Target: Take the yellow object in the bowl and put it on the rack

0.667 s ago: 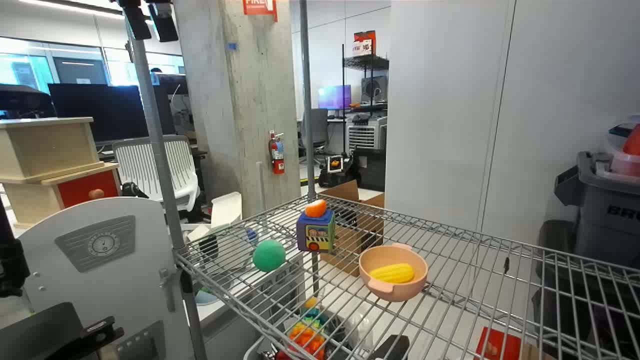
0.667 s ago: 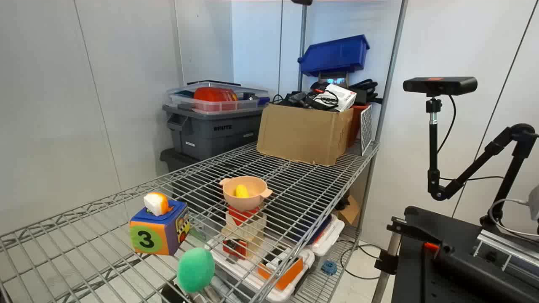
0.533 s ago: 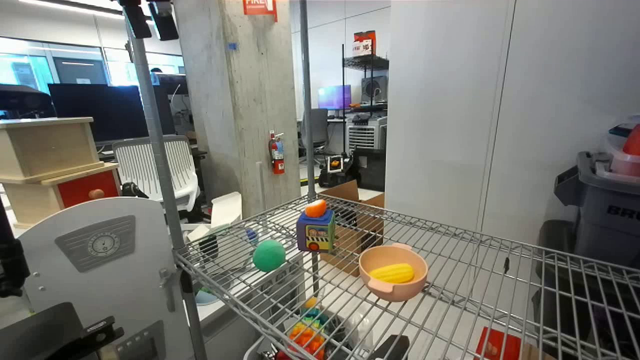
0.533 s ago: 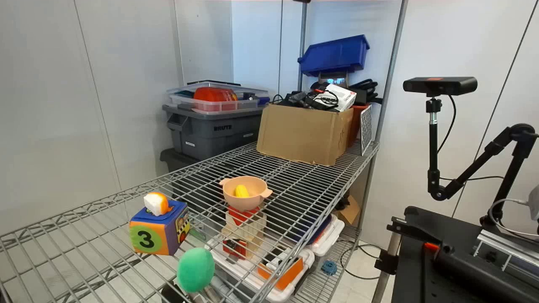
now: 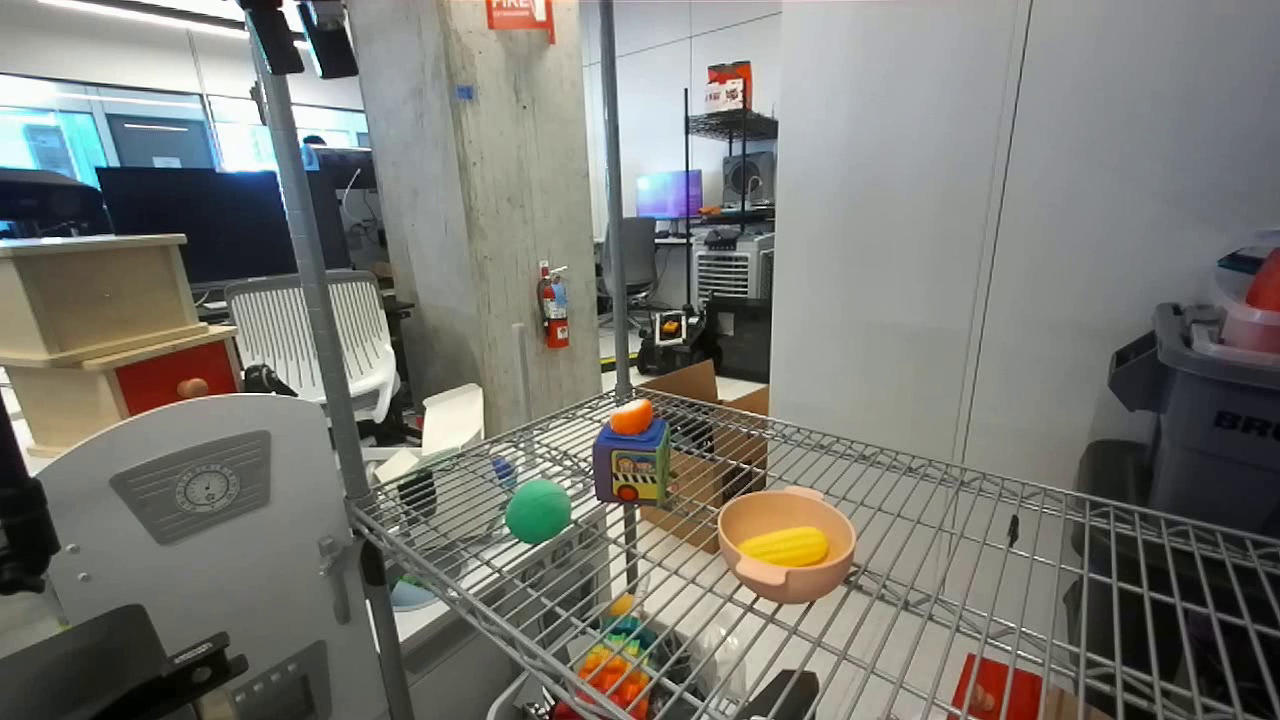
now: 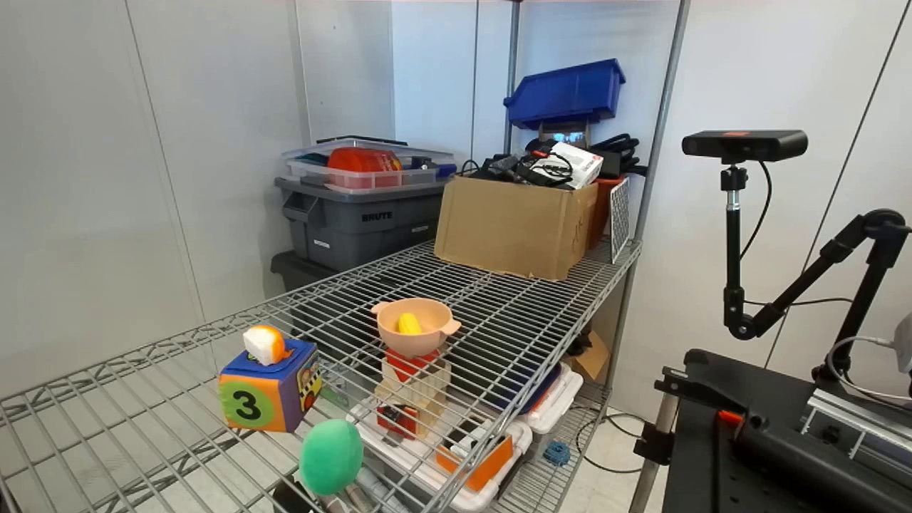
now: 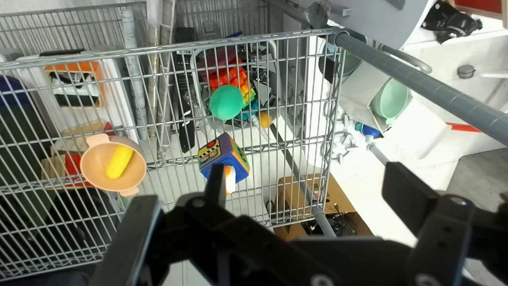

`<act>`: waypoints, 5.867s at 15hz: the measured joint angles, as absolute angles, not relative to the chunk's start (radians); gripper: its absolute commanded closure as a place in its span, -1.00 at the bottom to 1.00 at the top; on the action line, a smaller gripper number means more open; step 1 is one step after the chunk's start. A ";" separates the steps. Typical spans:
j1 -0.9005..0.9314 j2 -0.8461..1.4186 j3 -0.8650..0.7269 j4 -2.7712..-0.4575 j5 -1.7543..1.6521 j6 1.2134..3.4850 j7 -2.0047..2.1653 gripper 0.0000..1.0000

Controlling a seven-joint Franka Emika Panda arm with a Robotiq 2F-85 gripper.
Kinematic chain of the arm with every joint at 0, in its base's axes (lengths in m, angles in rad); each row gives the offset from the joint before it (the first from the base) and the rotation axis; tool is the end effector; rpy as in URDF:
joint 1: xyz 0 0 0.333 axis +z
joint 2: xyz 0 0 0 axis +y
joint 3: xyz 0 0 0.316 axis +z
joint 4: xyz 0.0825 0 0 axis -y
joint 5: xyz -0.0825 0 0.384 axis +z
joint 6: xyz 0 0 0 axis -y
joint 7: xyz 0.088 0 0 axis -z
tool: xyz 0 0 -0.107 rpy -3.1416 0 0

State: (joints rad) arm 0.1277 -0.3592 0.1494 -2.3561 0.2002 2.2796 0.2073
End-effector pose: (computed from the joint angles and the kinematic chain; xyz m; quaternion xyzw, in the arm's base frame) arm 0.4450 0.1358 0.4943 -0.9883 0.0204 -0.1221 0.0896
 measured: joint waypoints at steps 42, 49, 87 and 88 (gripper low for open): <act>-0.061 0.991 -0.135 -1.275 0.368 2.269 1.054 -1.00; -0.044 0.993 -0.128 -1.299 0.321 2.217 1.056 -1.00; -0.008 1.393 -0.167 -0.564 0.138 1.831 1.253 -0.07; -0.007 1.393 -0.167 -0.564 0.138 1.828 1.247 0.12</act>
State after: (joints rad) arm -0.0066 1.3931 -0.1669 -0.5638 0.1384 1.8283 1.2470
